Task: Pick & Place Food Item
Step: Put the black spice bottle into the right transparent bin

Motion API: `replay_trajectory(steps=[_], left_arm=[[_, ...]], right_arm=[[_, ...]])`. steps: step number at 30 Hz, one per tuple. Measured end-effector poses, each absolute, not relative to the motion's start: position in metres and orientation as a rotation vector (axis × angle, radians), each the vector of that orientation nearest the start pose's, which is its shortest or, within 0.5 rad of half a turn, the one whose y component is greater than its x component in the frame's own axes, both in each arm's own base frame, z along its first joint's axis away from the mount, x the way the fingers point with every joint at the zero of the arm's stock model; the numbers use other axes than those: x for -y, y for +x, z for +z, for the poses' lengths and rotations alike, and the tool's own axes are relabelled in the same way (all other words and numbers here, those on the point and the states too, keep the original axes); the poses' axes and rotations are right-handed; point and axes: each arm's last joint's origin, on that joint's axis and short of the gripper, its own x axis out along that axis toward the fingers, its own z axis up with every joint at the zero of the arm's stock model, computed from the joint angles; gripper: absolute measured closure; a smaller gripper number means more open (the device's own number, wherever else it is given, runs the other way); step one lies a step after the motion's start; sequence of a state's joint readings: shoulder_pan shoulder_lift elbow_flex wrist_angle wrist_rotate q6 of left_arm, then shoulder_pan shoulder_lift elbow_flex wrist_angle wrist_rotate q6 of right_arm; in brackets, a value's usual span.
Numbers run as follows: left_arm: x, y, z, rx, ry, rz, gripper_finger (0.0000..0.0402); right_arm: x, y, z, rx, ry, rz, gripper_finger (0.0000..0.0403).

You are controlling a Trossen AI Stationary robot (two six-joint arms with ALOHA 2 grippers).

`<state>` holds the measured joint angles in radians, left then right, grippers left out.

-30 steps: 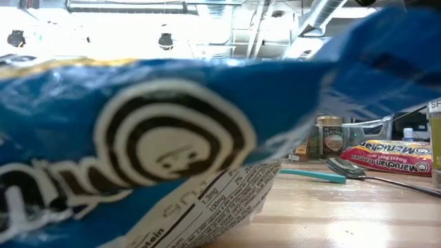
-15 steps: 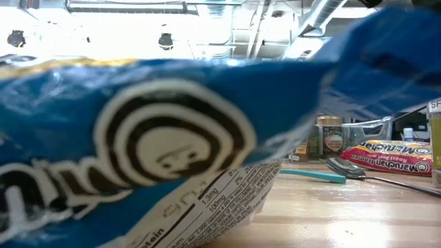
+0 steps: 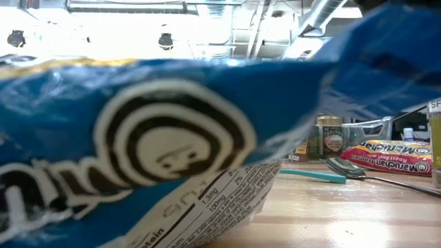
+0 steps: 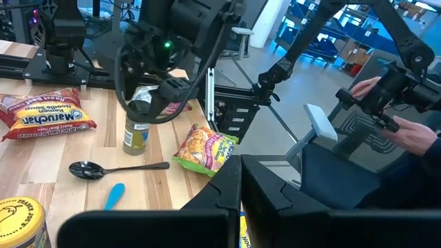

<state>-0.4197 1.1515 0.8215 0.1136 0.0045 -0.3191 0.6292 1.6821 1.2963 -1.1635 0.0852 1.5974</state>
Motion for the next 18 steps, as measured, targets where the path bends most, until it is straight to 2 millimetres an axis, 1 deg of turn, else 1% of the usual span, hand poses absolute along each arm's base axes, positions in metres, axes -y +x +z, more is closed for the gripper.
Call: replay_trajectory(steps=[8,18], left_arm=[[0.105,0.236,0.301,-0.279,-0.268,-0.384,0.0402],[0.105,0.236,0.301,-0.279,-0.268,-0.385,0.0401]], right_arm=[[-0.175,0.244,0.213,-1.335,0.754,-0.739,0.0085],[-0.173,0.242,0.194,-1.32,0.797,-0.736,0.0085]])
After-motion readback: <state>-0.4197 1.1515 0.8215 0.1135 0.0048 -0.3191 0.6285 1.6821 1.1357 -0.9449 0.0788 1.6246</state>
